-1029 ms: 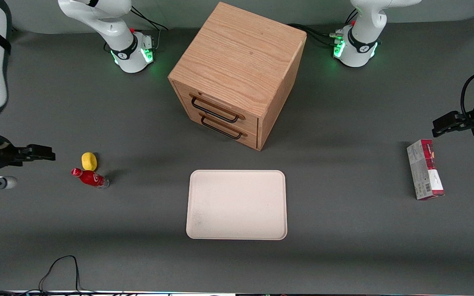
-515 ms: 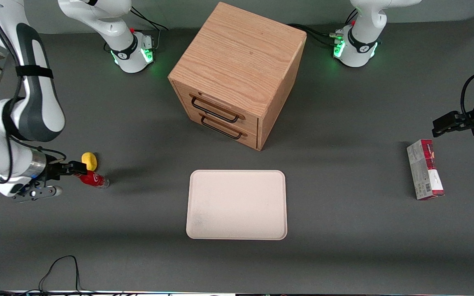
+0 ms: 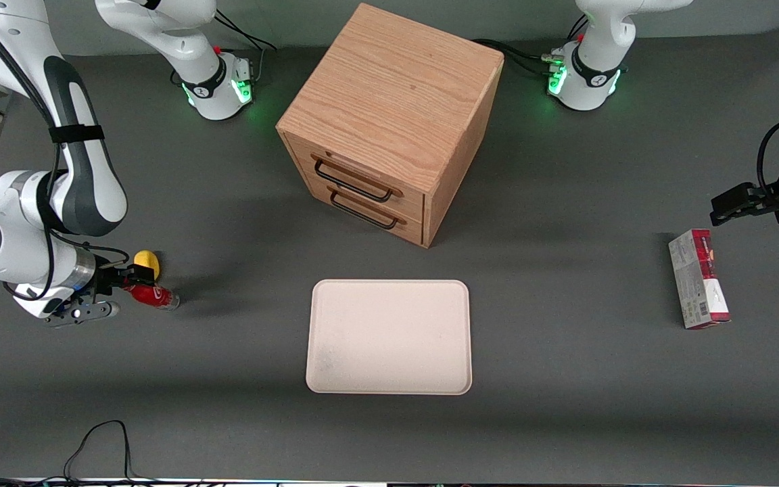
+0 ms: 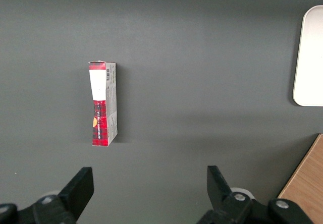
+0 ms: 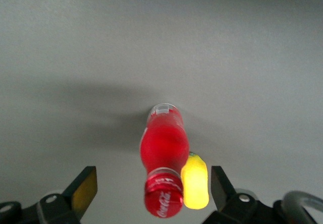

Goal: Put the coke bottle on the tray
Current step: 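Close the right gripper on the bottle's neck and lift it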

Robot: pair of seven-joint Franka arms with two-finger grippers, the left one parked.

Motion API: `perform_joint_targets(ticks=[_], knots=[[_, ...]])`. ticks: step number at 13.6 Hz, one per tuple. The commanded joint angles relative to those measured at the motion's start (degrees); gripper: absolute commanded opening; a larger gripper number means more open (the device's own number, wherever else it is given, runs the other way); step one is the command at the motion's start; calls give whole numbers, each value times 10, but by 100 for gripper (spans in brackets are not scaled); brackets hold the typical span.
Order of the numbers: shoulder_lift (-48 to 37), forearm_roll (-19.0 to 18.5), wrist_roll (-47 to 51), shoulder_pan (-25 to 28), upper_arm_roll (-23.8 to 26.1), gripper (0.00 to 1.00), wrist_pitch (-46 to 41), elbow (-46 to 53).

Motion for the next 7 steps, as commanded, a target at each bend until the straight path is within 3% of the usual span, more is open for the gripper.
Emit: perform_joint_targets(ticks=[1,3,4,5,7], knots=[[-9,-5,-16,0,-4,100,11,-11],[-9,-5,-16,0,-4,97,11,-11],[-11,-5,-11,2,-4,32,11,-12],[-13,-5,-13,2,-4,0,10,-13],[-14,-5,-13,4,-6,0,10,-14]])
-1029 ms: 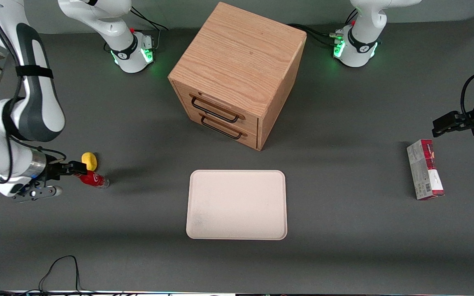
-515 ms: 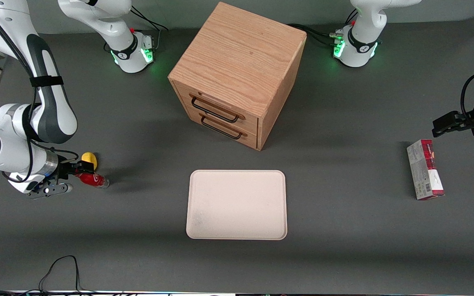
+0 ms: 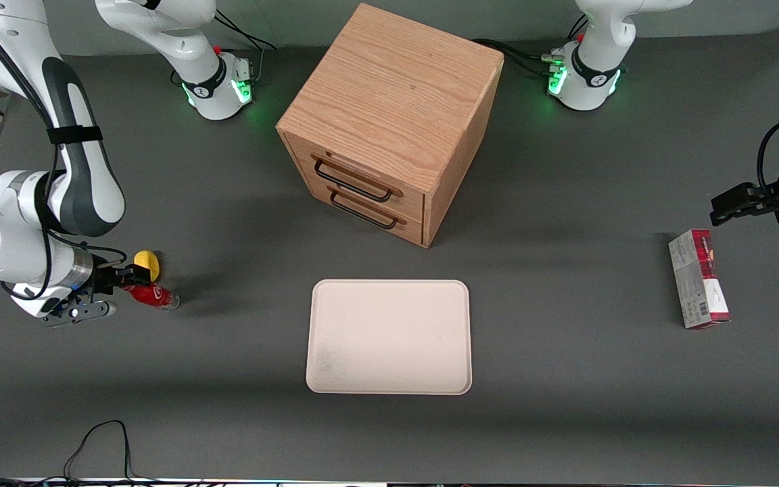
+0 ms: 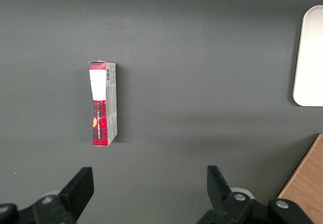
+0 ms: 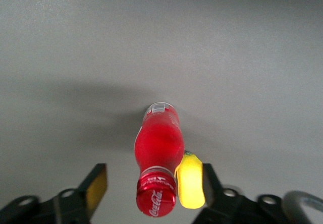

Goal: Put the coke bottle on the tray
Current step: 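Close the right gripper on the bottle's neck and lift it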

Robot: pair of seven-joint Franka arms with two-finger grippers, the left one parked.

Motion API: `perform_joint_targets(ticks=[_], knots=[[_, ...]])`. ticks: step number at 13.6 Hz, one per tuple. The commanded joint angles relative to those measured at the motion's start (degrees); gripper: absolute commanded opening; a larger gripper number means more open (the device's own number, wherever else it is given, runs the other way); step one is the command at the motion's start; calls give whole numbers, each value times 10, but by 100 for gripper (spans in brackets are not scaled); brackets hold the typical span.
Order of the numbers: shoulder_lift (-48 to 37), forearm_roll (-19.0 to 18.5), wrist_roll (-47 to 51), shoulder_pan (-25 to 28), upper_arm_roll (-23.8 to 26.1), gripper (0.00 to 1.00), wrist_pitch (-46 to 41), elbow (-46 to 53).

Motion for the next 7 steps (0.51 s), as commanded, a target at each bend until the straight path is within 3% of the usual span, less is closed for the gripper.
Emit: perform_joint_targets(ticks=[1,7], knots=[[-14,-5,-11,4,-4,0,8,-14],[-16,-5,-4,6,-4,0,4,-7]])
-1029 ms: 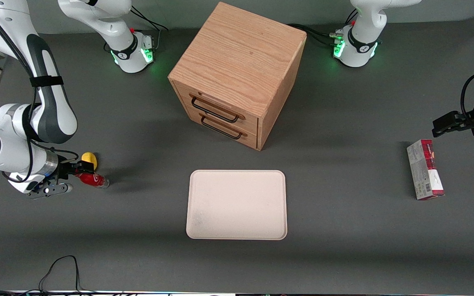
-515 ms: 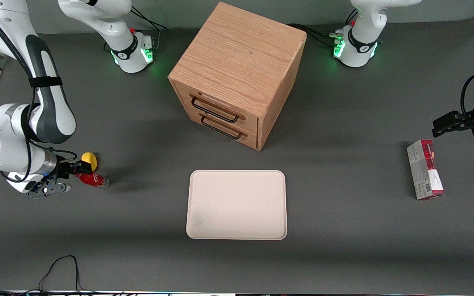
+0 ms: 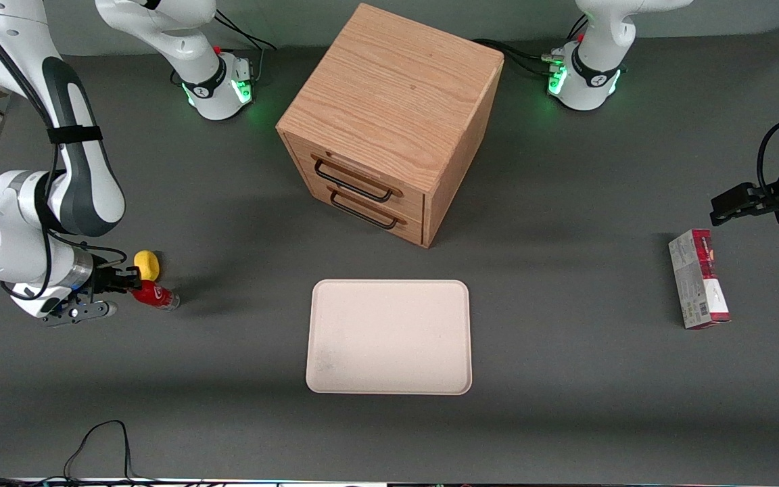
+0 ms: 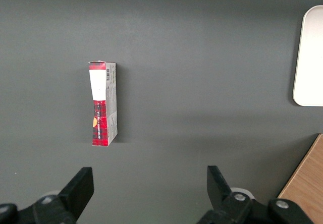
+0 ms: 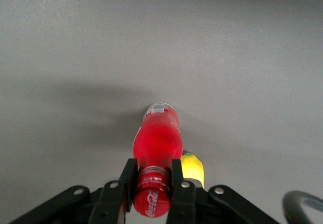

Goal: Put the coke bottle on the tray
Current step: 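Close the right gripper on the bottle's neck and lift it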

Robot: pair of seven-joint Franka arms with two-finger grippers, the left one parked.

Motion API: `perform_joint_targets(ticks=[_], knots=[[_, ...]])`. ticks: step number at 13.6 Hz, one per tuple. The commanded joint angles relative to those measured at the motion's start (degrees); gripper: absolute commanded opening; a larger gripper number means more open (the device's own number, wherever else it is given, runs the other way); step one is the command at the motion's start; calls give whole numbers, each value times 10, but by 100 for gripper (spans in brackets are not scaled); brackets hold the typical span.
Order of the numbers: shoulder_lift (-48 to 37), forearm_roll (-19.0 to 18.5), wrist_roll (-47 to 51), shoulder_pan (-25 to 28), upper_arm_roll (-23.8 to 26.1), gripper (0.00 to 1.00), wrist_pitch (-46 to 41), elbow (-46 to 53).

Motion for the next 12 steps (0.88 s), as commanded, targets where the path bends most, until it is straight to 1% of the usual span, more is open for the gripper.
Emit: perform_joint_targets(ticks=[1,2,4,6,9,10,11,12], knots=[[-18,-5,1,7,-3,0,-10,10],[-20,-5,11,9,-2,0,-52,42],[-14,-5,35,23,0,0,-163,139],[-5,-5,66,31,1,0,-252,237],[63,-4,80,35,1,0,-420,429],[86,-3,80,34,1,0,-454,483],[97,-2,80,34,1,0,-469,509],[99,-2,81,34,1,0,-469,511]])
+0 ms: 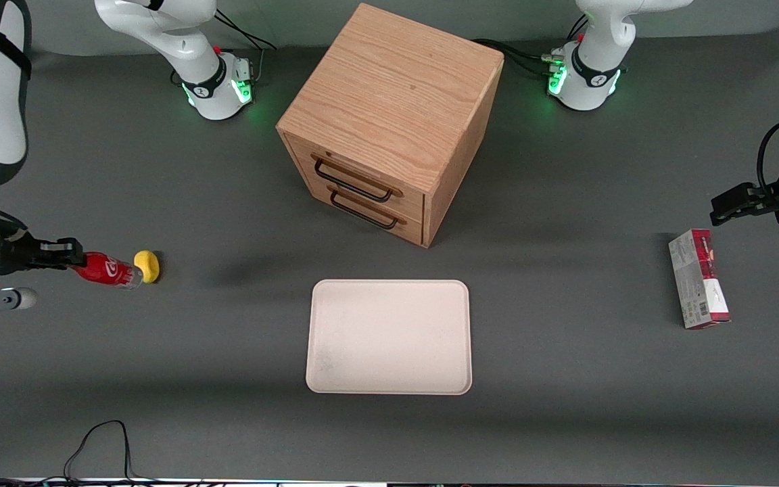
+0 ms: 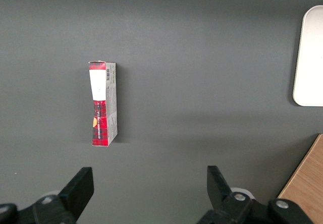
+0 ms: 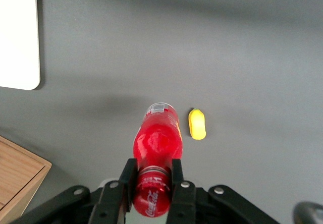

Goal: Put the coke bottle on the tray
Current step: 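Carry the bottle with the right gripper over the cream tray's corner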

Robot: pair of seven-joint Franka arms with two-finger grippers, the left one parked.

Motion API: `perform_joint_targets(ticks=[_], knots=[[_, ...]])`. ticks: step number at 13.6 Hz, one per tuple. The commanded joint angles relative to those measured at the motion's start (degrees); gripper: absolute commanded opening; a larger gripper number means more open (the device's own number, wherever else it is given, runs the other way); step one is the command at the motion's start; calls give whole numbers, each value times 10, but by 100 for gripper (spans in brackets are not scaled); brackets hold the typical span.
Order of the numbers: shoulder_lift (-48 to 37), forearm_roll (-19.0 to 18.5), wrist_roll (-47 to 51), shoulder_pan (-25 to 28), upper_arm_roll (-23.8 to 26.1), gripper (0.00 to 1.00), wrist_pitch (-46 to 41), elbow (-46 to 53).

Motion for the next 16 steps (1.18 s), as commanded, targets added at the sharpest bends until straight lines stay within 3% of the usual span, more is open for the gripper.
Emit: perform_joint_targets(ticks=[1,5,7,9,12,16], knots=[[57,-2,15,-1,1,0,-33,86],[137,-1,203,31,76,0,6,141],[167,-1,309,54,118,0,83,148],[210,-3,386,99,123,0,174,150],[266,-16,439,147,118,0,287,151],[309,-55,439,167,118,0,341,151]])
